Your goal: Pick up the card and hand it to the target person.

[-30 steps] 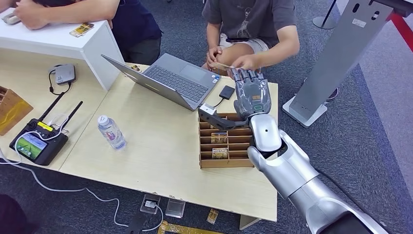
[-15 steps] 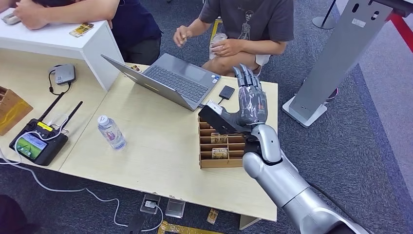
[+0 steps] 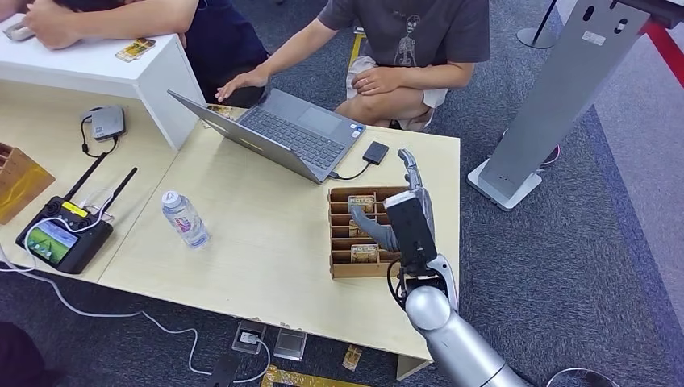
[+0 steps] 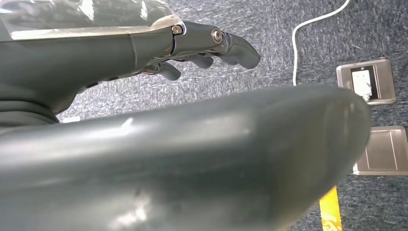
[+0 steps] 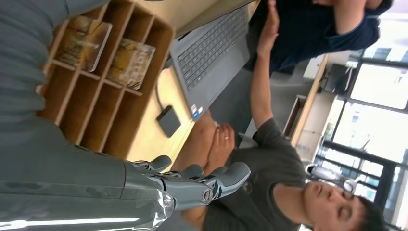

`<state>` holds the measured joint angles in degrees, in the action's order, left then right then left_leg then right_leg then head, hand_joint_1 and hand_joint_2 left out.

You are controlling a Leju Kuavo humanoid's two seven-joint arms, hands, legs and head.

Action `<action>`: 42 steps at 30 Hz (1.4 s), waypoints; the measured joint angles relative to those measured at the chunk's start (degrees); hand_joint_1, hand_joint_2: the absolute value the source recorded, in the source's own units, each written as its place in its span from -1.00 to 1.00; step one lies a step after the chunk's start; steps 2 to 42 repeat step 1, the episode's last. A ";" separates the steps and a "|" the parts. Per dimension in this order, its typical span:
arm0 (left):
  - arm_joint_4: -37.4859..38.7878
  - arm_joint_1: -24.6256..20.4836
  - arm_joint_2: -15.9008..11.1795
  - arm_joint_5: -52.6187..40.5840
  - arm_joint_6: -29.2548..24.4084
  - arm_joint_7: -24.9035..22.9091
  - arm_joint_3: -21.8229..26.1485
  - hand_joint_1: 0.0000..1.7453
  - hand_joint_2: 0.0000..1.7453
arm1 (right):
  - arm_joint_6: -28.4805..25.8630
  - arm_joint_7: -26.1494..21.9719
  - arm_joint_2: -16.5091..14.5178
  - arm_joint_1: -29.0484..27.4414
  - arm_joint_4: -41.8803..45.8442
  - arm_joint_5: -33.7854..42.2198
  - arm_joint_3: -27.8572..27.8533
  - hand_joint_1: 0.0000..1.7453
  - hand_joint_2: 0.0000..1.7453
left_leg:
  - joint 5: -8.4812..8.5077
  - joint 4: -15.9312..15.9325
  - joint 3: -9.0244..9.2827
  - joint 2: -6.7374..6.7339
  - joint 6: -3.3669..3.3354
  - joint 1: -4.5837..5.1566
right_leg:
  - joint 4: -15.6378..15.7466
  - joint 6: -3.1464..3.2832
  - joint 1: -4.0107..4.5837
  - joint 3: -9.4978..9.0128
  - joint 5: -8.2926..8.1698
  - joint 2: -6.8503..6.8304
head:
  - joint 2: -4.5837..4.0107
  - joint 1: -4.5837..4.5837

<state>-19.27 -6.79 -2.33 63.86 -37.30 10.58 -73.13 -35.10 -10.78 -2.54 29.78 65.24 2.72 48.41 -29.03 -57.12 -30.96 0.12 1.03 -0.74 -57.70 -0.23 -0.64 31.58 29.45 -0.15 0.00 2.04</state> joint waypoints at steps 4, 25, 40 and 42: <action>0.02 0.00 0.03 0.02 -0.02 0.00 0.01 -1.00 -1.00 | -0.39 0.09 0.03 -0.33 0.00 -0.45 0.04 -1.00 1.00 | 0.00 0.00 0.00 0.00 0.00 0.00 | 0.00 0.00 0.00 0.00 0.00 0.00 | 0.00 -0.01; 0.02 0.00 0.03 0.02 -0.02 0.00 0.01 -1.00 -1.00 | -0.39 0.09 0.03 -0.33 0.00 -0.45 0.04 -1.00 1.00 | 0.00 0.00 0.00 0.00 0.00 0.00 | 0.00 0.00 0.00 0.00 0.00 0.00 | 0.00 -0.01; 0.02 0.00 0.03 0.02 -0.02 0.00 0.01 -1.00 -1.00 | -0.39 0.09 0.03 -0.33 0.00 -0.45 0.04 -1.00 1.00 | 0.00 0.00 0.00 0.00 0.00 0.00 | 0.00 0.00 0.00 0.00 0.00 0.00 | 0.00 -0.01; 0.02 0.00 0.03 0.02 -0.02 0.00 0.01 -1.00 -1.00 | -0.39 0.09 0.03 -0.33 0.00 -0.45 0.04 -1.00 1.00 | 0.00 0.00 0.00 0.00 0.00 0.00 | 0.00 0.00 0.00 0.00 0.00 0.00 | 0.00 -0.01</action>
